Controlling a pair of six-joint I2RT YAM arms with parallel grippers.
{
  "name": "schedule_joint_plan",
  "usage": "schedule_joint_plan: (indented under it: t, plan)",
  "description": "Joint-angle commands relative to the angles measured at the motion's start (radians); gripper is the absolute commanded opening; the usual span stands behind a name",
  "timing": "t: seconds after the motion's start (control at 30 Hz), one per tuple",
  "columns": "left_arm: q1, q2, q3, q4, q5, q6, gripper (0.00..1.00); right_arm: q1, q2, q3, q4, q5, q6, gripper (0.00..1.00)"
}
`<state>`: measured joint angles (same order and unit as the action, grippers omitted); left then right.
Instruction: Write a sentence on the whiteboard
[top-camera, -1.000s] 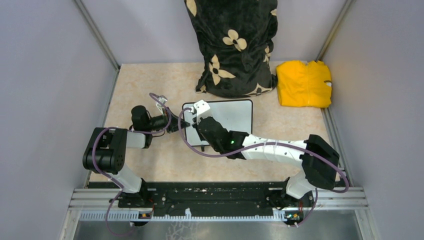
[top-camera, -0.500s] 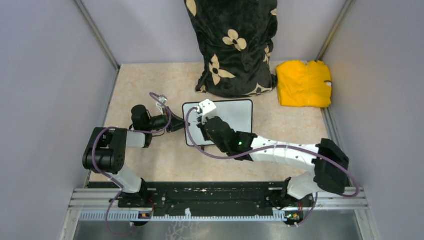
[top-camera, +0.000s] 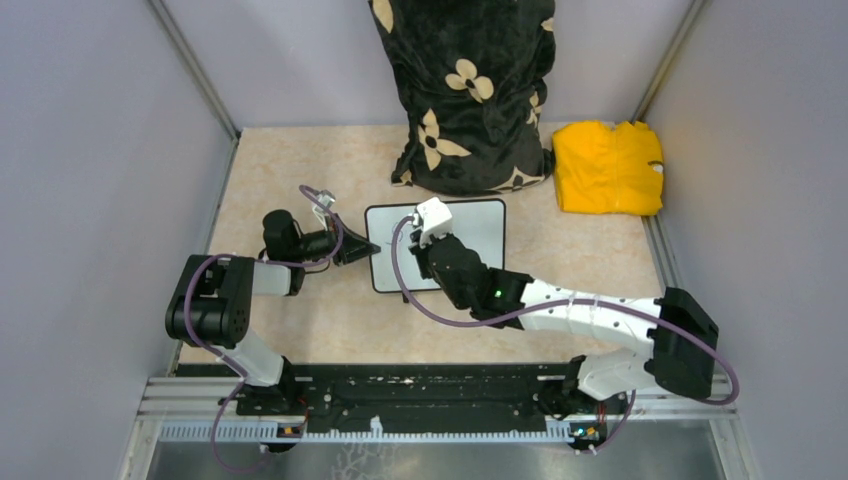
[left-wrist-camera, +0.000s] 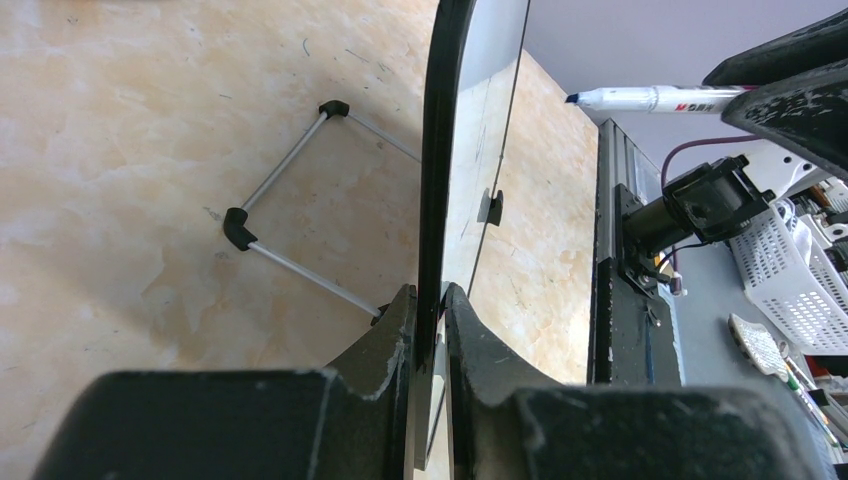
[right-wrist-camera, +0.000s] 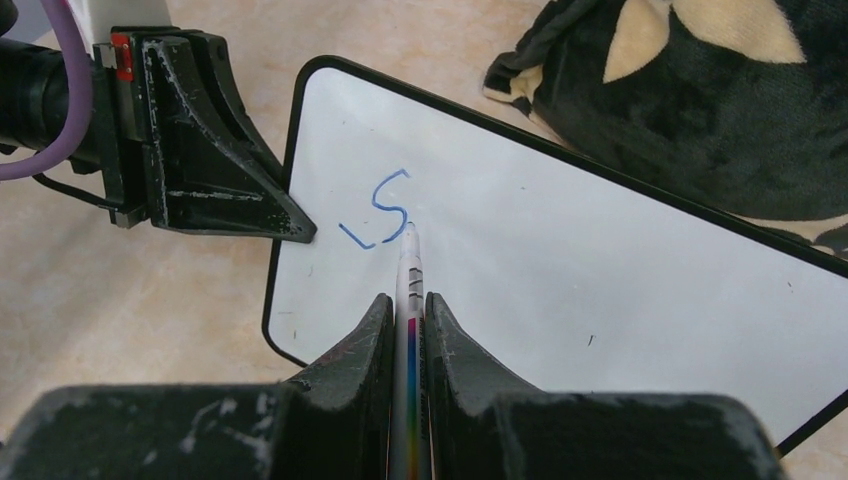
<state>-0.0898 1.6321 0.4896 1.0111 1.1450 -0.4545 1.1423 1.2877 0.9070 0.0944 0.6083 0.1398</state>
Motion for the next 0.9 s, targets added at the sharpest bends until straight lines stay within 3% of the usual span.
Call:
schedule_joint_plan:
  t: [0.0,0.87]
  plan:
    - [-0.005,-0.015,0.012,-0.009,-0.007,0.026,0.00,-0.001,0.023,0.022,0.070,0.027,-0.007,0.00]
    - [-0.005,-0.011,0.015,-0.017,-0.008,0.028,0.00,-0.030,0.088,0.052,0.086,0.002,0.023,0.00]
